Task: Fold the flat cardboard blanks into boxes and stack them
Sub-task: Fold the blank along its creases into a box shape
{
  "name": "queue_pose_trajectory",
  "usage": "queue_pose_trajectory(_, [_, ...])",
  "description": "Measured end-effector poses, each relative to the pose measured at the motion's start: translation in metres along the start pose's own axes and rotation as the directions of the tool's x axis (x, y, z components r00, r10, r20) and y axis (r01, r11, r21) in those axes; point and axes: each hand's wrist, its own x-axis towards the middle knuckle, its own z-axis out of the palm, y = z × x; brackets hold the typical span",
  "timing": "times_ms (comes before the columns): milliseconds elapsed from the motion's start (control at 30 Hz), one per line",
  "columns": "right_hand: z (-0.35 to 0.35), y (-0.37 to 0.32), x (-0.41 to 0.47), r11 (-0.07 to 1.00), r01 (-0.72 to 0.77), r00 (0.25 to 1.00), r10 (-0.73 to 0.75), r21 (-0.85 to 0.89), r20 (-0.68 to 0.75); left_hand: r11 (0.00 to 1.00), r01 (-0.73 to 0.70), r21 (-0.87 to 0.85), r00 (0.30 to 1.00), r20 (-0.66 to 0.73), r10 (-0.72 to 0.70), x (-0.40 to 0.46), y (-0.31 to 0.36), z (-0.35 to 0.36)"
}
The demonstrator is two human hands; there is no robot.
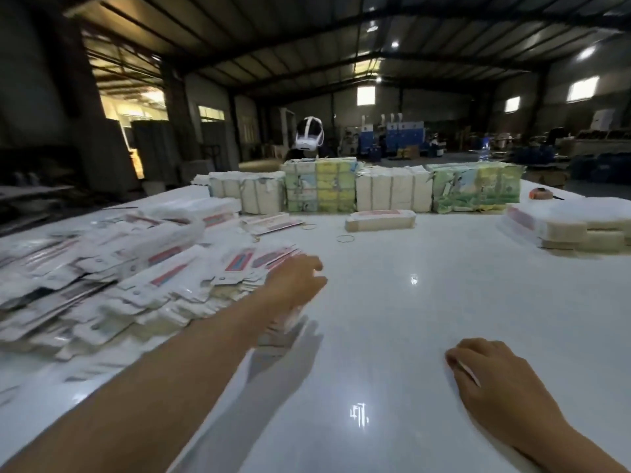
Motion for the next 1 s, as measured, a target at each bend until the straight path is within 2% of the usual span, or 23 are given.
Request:
queue_pose_trajectory(67, [-0.002, -0.006, 0.003, 0.999, -0.031, 1.0, 0.031, -0.007, 0.002, 0.962, 0.228, 0.152, 0.974, -0.035, -0.225, 0.021, -0.049, -0.014])
queue_pose_trajectory(133, [0.001, -0.006, 0.012, 1.0, -0.025, 1.0, 0.025, 0.001, 0.002, 0.877, 0.438, 0.197, 0.898, -0.047, -0.437, 0.031, -0.095, -0.019])
queue_pose_trajectory(200, [0.01, -0.001, 0.013, 1.0, 0.012, 0.989, -0.015, -0.021, -0.147, 0.821, 0.546, 0.166, 0.832, 0.008, -0.555, 0.035, -0.122, -0.017])
queue_pose_trajectory(267, [0.015, -0.003, 0.015, 1.0, 0.016, 0.983, -0.018, -0.012, -0.185, 0.81, 0.567, 0.15, 0.811, 0.068, -0.581, 0.039, -0.132, -0.01])
queue_pose_trajectory(333, [0.024, 0.002, 0.016, 1.0, 0.015, 0.967, -0.016, -0.004, -0.255, 0.843, 0.509, 0.175, 0.85, 0.052, -0.524, 0.042, -0.128, -0.005])
queue_pose_trajectory(400, [0.026, 0.006, 0.016, 0.999, 0.039, 0.97, -0.035, 0.011, -0.242, 0.873, 0.391, 0.292, 0.912, 0.004, -0.41, 0.043, -0.117, -0.005])
queue_pose_trajectory(500, [0.016, -0.001, 0.013, 0.997, 0.078, 0.965, -0.075, 0.0, -0.251, 0.841, 0.209, 0.499, 0.967, 0.023, -0.254, 0.042, -0.103, -0.007])
queue_pose_trajectory(567, [0.01, -0.006, 0.011, 0.999, 0.048, 0.979, -0.045, 0.007, -0.196, 0.826, 0.17, 0.537, 0.975, 0.03, -0.221, 0.039, -0.102, -0.01])
queue_pose_trajectory(667, [0.002, -0.011, 0.002, 1.0, -0.015, 0.99, 0.019, 0.027, -0.14, 0.849, 0.189, 0.494, 0.981, -0.048, -0.19, 0.028, -0.099, -0.021])
queue_pose_trajectory(733, [-0.006, -0.012, -0.005, 0.993, -0.07, 0.997, 0.074, 0.094, -0.033, 0.886, 0.23, 0.404, 0.972, -0.144, -0.186, 0.015, -0.084, -0.029])
queue_pose_trajectory(767, [-0.006, -0.01, -0.005, 0.997, -0.052, 0.998, 0.053, 0.06, -0.023, 0.907, 0.225, 0.355, 0.968, -0.185, -0.168, 0.006, -0.071, -0.03])
queue_pose_trajectory(800, [-0.007, -0.009, -0.003, 0.999, -0.021, 1.0, 0.02, 0.037, 0.017, 0.935, 0.175, 0.31, 0.97, -0.22, -0.109, -0.006, -0.057, -0.027])
queue_pose_trajectory(867, [-0.016, -0.01, -0.003, 0.991, -0.002, 1.0, -0.001, 0.134, 0.022, 0.972, -0.085, 0.218, 0.943, -0.297, 0.149, -0.035, -0.017, -0.008])
queue_pose_trajectory(900, [-0.021, -0.013, -0.005, 0.956, -0.015, 0.998, 0.034, 0.292, -0.062, 0.957, -0.238, 0.168, 0.903, -0.325, 0.282, -0.055, 0.006, 0.004])
queue_pose_trajectory(933, [-0.028, -0.015, -0.006, 0.811, -0.125, 0.978, 0.197, 0.572, -0.065, 0.922, -0.364, 0.132, 0.853, -0.348, 0.387, -0.076, 0.028, 0.016])
queue_pose_trajectory(967, [-0.037, -0.016, -0.002, 0.525, -0.252, 0.929, 0.367, 0.813, 0.051, 0.879, -0.46, 0.126, 0.805, -0.357, 0.473, -0.095, 0.046, 0.027])
queue_pose_trajectory(1000, [-0.043, -0.014, 0.002, 0.169, -0.366, 0.864, 0.426, 0.915, 0.267, 0.842, -0.524, 0.125, 0.772, -0.347, 0.532, -0.111, 0.061, 0.037])
